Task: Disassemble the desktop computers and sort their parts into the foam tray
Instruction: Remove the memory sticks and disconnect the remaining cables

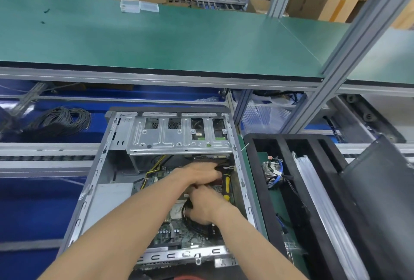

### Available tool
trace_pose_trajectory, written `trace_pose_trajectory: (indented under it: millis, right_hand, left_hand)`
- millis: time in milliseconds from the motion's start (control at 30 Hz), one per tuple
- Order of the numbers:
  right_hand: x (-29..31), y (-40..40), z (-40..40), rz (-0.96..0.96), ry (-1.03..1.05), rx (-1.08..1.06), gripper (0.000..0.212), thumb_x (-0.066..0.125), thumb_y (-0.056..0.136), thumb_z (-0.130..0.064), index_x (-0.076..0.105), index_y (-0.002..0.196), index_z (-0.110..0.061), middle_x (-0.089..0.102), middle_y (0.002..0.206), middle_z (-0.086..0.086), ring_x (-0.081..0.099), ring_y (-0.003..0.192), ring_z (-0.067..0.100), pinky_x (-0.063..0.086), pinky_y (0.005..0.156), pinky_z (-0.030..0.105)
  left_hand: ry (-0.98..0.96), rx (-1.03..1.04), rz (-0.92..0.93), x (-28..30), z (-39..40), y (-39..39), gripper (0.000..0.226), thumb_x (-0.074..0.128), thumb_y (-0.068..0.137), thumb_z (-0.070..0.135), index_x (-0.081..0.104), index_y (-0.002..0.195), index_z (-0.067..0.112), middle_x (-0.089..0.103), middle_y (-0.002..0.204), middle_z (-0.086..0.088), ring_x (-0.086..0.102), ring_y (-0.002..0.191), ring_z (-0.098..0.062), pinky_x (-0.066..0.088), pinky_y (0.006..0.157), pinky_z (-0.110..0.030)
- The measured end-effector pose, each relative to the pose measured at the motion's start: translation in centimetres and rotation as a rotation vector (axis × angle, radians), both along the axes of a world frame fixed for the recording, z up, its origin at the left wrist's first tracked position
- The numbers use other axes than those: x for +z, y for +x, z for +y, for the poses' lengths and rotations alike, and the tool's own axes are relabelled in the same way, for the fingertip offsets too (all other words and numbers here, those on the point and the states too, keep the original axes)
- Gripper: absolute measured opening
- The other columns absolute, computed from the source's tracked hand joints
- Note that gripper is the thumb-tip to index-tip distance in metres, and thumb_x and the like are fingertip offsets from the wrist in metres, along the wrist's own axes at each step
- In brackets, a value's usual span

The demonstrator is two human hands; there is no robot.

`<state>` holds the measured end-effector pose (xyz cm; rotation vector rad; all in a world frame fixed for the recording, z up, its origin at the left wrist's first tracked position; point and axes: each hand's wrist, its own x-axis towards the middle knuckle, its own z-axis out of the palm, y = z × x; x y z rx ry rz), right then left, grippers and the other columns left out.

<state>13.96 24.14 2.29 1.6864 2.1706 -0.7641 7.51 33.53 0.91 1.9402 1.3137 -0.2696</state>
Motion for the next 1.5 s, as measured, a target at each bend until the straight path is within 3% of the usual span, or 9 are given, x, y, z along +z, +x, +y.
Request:
trace_pose_trajectory:
  millis: [167,233,300,400,600,867,1133,1333,1500]
  right_hand:
    - [-0.3,-0.1,0.0,-0.004,-0.003,-0.009,0.062,0.054,0.096,-0.028,0.033,0.15,-0.008,0.036,0.147,0.021,0.036,0.135,0.04,0.04,0.109,0.048]
    - [-0.3,-0.1,0.0,-0.001,-0.012,-0.018,0.061,0.054,0.096,-0.027,0.034,0.15,-0.008,0.035,0.147,0.022,0.036,0.136,0.04,0.039,0.109,0.046]
    - [-0.2,-0.1,0.0,0.001,-0.013,-0.024,0.06,0.054,0.095,-0.026,0.036,0.149,-0.008,0.034,0.147,0.023,0.036,0.135,0.04,0.039,0.108,0.046]
    - [-0.1,-0.2,-0.1,0.018,-0.025,-0.034,0.058,0.055,0.094,-0.024,0.039,0.147,-0.006,0.036,0.146,0.022,0.038,0.133,0.04,0.04,0.106,0.046]
    - [0.0,-0.1,-0.1,0.016,-0.057,-0.05,0.054,0.057,0.089,-0.019,0.045,0.14,-0.003,0.042,0.14,0.024,0.045,0.126,0.041,0.045,0.099,0.045]
    - [0.0,-0.1,-0.1,0.001,-0.085,-0.062,0.061,0.057,0.089,-0.021,0.04,0.145,-0.004,0.037,0.142,0.027,0.039,0.131,0.039,0.043,0.105,0.047]
    - [0.0,-0.1,-0.2,0.008,-0.1,-0.059,0.063,0.057,0.088,-0.02,0.039,0.146,-0.004,0.032,0.146,0.025,0.029,0.138,0.038,0.039,0.109,0.047]
    - [0.0,-0.1,-0.3,0.01,-0.116,-0.072,0.065,0.056,0.088,-0.019,0.036,0.147,-0.006,0.031,0.148,0.025,0.028,0.14,0.037,0.038,0.11,0.047]
    - [0.1,-0.2,-0.3,0.008,-0.102,-0.061,0.068,0.056,0.088,-0.019,0.032,0.15,-0.005,0.031,0.148,0.025,0.025,0.14,0.038,0.036,0.11,0.048]
  left_hand:
    - [0.12,-0.04,0.062,-2.0,1.2,1.7,0.033,0.038,0.104,0.039,0.063,0.108,0.018,0.056,0.1,0.0,0.048,0.087,-0.014,0.036,0.071,-0.028]
    - [0.113,0.02,0.028,-2.6,1.5,2.3,0.031,0.037,0.106,0.029,0.053,0.08,0.023,0.052,0.084,-0.001,0.043,0.07,-0.013,0.034,0.06,-0.027]
    - [0.11,0.056,0.025,-2.8,1.7,2.4,0.038,0.041,0.104,0.026,0.035,0.067,0.028,0.04,0.071,0.006,0.035,0.062,-0.011,0.026,0.057,-0.02]
    - [0.048,0.017,0.038,-3.3,2.0,2.6,0.037,0.037,0.105,0.027,0.047,0.069,0.024,0.054,0.079,-0.002,0.049,0.078,-0.019,0.041,0.073,-0.026]
    - [0.11,0.032,0.023,-4.4,2.1,2.3,0.023,0.04,0.101,0.019,0.054,0.084,0.014,0.06,0.103,-0.007,0.05,0.088,-0.02,0.038,0.078,-0.027]
    - [0.148,0.017,-0.02,-4.1,1.7,2.7,0.023,0.044,0.094,0.021,0.044,0.072,0.026,0.05,0.074,0.007,0.053,0.071,-0.017,0.036,0.061,-0.029]
    - [0.169,0.019,-0.069,-3.5,1.3,2.7,0.026,0.045,0.093,0.016,0.045,0.068,0.021,0.052,0.066,0.003,0.046,0.057,-0.011,0.034,0.05,-0.026]
    - [0.145,0.072,-0.058,-2.9,1.1,2.6,0.03,0.043,0.094,0.012,0.041,0.065,0.018,0.05,0.068,0.0,0.051,0.073,-0.022,0.037,0.067,-0.028]
    - [0.149,0.104,-0.044,-2.3,0.9,2.5,0.034,0.042,0.097,0.017,0.042,0.063,0.02,0.052,0.075,-0.003,0.052,0.076,-0.022,0.035,0.067,-0.025]
